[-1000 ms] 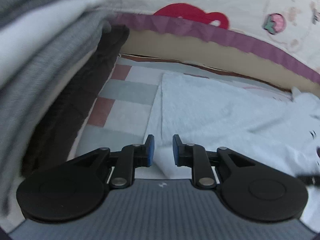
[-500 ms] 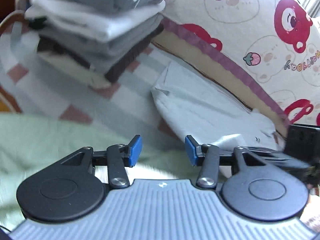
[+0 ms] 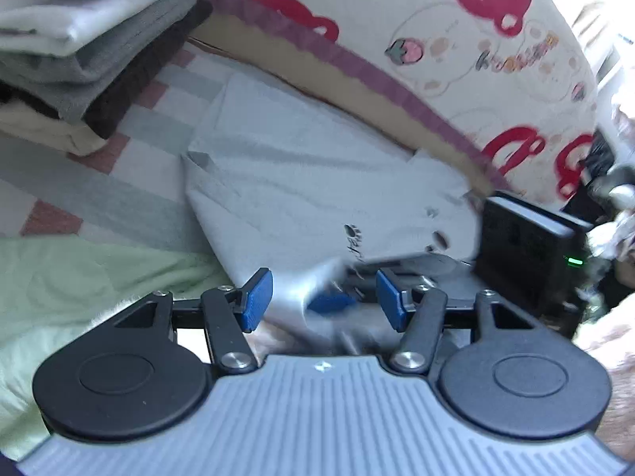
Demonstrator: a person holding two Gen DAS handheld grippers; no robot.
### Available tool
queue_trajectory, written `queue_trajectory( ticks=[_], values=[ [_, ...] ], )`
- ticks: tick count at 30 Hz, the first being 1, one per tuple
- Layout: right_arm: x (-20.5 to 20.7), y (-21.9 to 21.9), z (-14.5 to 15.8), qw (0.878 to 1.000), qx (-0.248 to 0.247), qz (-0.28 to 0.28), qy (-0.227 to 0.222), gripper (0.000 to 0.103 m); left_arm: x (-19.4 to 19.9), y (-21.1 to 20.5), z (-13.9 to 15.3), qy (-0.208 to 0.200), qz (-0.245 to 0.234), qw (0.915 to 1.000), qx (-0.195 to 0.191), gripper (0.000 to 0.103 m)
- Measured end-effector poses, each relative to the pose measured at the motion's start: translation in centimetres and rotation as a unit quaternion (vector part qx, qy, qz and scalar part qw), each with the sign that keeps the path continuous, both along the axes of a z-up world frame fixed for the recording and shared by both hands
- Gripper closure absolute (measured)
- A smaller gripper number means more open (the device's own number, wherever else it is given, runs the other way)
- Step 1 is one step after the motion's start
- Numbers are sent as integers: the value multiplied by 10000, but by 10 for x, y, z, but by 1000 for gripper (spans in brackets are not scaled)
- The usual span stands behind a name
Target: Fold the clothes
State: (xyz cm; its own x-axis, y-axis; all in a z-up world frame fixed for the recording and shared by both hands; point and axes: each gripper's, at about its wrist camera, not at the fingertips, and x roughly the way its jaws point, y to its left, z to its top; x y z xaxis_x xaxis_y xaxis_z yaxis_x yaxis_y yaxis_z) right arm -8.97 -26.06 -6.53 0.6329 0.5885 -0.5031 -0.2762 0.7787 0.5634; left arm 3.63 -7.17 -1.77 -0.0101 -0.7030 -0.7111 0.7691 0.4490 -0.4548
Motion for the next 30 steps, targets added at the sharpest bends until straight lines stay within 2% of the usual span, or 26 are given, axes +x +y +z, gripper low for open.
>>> queue_trajectory(
  ticks=[2,3,4,5,6,8,9,11,13,16,18,21,24,25,27,28,29,30],
  values=[
    [-8,-5,7,9998,76,185,-15,50,0,-10,1,-598,-62,9976,333,46],
    [-15,-17,10,9995,276,85,-103,51,-1,-16,1,-859,-154,9951,462,45],
    [-22,-34,11,9983,540,-145,-164,52,-2,-22,2,-1032,-244,9929,538,44],
    [-30,-53,11,9963,748,-412,-129,52,-3,-28,2,-1029,-328,9929,507,43],
    [-39,-73,10,9934,866,-746,-96,50,-3,-34,2,-1025,-411,9927,476,37],
    [-63,-112,6,9829,808,-1654,-43,48,-8,-49,1,-1118,-787,9890,566,37],
    [-77,-132,3,9748,852,-2061,-2,48,-15,-59,0,-1356,-991,9838,621,37],
    [-105,-165,-2,9560,1046,-2735,163,48,-31,-77,-6,-1817,-1494,9680,875,36],
    [-130,-181,-4,9455,721,-3147,424,48,-50,-94,-16,-2256,-2032,9452,1204,36],
    [-162,-186,-10,9401,-2,-3240,1062,48,-71,-115,-40,-2853,-2548,9080,1711,36],
    [-177,-182,-18,9429,49,-2998,1448,48,-77,-127,-57,-3044,-2726,8878,2118,36],
    [-182,-165,-24,9575,414,-2180,1844,48,-78,-138,-75,-2890,-3065,8712,2520,36],
    [-165,-137,-22,9726,339,-1366,1850,48,-71,-142,-80,-2540,-3214,8726,2661,37],
    [-157,-128,-22,9761,229,-1153,1827,48,-65,-142,-82,-2371,-3171,8785,2674,53],
    [-144,-113,-27,9790,48,-851,1850,48,-52,-139,-84,-2013,-2913,8982,2606,87],
    [-141,-110,-31,9791,-33,-770,1880,48,-48,-135,-82,-1990,-2776,9054,2520,94],
    [-137,-106,-35,9791,-115,-688,1910,48,-48,-129,-75,-2238,-2627,9075,2394,101],
    [-134,-103,-40,9786,-190,-622,1950,48,-48,-123,-68,-2485,-2475,9087,2265,101]
  ],
)
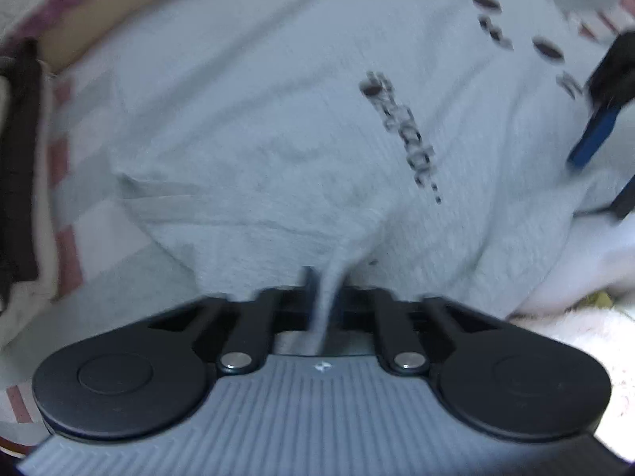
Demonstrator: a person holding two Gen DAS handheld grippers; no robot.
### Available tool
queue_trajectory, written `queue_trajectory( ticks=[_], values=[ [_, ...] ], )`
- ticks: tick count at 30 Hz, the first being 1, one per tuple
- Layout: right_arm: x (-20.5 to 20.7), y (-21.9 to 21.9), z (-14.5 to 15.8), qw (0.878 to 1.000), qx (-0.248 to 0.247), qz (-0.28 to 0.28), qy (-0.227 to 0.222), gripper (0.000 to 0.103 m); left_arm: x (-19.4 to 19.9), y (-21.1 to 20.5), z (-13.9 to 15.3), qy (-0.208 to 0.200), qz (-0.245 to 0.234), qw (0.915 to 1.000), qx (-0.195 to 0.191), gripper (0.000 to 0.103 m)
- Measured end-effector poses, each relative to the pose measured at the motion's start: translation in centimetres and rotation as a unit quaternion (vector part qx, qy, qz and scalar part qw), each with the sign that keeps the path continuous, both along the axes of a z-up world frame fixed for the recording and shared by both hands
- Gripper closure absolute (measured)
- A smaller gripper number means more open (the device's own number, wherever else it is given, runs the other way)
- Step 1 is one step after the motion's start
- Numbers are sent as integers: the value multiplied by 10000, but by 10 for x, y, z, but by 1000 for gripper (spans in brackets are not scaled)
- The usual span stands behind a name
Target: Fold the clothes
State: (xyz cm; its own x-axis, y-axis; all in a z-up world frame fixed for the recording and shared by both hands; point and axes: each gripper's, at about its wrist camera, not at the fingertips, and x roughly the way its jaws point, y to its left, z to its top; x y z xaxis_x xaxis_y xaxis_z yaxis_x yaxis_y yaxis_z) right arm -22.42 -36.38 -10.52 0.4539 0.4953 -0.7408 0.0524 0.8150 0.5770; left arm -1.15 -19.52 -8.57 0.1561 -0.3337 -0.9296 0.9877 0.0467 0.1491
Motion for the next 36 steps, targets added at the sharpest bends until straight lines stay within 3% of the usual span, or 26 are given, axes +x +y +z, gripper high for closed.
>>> queue_trajectory(
  ticks=[2,4,7,8,9,10,11,13,19,24,30,33,36],
  values=[
    [5,2,-12,9998,-18,107,138,48,-2,17,17,-590,205,9969,-473,101],
    [7,-1,-22,9995,198,68,245,47,9,41,40,-818,861,9884,-950,101],
    [5,-11,-27,9979,596,-123,225,49,31,86,70,-389,2087,9638,-1612,101],
    [5,-13,-28,9975,658,-140,199,56,32,99,75,-273,2330,9552,-1804,101],
    [7,-11,-28,9982,574,-46,163,74,31,110,79,-183,2518,9472,-1975,101],
    [8,-9,-27,9986,510,32,110,81,28,115,79,-145,2597,9424,-2105,101],
    [9,-8,-24,9987,506,74,20,97,24,120,78,-137,2668,9378,-2216,101],
    [12,-6,-14,9986,475,236,-88,97,17,125,78,-199,2800,9301,-2369,101],
    [6,-9,0,9942,995,401,85,97,28,150,79,339,3621,8890,-2782,101],
    [4,-14,-3,9868,1538,469,199,97,31,168,67,382,3909,8824,-2589,101],
    [17,-12,-6,9864,1402,705,484,97,36,185,53,611,4289,8681,-2423,100],
    [19,-19,3,9840,1556,795,338,87,40,193,57,393,4511,8598,-2359,98],
    [19,-32,15,9806,1827,704,-14,69,36,193,69,198,4474,8615,-2393,97]
  ],
)
